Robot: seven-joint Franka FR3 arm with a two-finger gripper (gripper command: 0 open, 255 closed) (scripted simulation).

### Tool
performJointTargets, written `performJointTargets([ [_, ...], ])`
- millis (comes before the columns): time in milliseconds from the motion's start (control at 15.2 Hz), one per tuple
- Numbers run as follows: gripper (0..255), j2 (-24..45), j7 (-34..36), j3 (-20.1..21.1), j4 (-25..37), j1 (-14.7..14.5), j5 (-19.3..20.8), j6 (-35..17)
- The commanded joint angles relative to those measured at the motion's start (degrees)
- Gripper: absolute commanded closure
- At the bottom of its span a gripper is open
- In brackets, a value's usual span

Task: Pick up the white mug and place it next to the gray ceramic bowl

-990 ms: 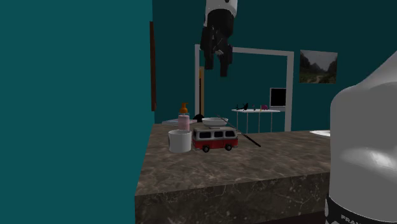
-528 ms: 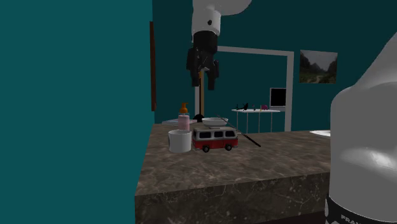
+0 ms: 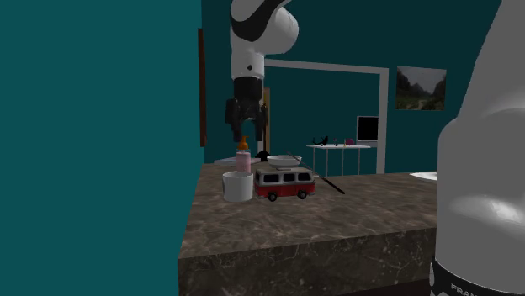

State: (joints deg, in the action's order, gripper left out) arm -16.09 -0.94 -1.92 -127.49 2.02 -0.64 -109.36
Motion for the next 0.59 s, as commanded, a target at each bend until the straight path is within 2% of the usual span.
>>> performJointTargets([
  [0, 0, 4.3, 0.0, -0.1, 1.9, 0.2, 0.6, -1.9],
  [528, 0, 22.1, 0.0, -1.1, 13.1, 1.3, 2.7, -6.5],
])
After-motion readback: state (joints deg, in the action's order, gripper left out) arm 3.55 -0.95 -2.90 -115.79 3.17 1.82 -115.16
